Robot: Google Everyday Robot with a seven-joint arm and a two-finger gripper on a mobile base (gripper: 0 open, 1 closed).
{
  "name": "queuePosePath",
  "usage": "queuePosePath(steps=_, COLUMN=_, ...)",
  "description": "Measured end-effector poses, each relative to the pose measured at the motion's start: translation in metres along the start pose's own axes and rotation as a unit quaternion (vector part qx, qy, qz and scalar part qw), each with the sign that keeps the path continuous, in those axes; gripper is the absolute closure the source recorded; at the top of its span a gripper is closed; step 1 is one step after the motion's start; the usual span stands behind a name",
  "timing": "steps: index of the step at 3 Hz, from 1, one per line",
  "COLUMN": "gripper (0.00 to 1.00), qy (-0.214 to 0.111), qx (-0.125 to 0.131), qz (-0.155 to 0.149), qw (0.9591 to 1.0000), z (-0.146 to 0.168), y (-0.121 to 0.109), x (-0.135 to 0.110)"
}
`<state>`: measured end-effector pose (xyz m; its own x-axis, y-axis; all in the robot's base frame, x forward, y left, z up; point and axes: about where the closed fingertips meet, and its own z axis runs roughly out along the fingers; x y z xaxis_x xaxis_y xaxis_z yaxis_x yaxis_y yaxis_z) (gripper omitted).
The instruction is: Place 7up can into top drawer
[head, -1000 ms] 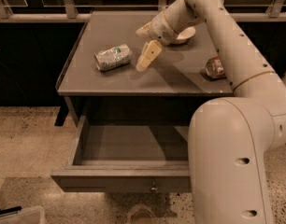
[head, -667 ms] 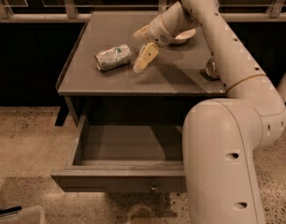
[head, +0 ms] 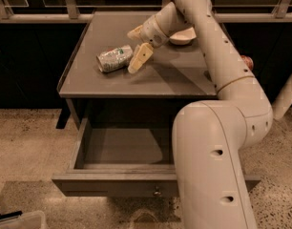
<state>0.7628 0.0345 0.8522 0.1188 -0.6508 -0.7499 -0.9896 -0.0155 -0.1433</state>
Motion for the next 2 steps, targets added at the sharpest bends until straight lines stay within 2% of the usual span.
queuePosePath(steps=1, gripper=0.0, qy=-0.003, qx=-0.004, qz=-0.006, qw=1.0, z=0.009, y=-0.003, x=-0.006)
queuePosePath(steps=2, gripper=0.19, qy=0.007, qx=-0.014, qz=-0.006, qw=0.9999, z=0.021, y=-0.004, x=-0.003)
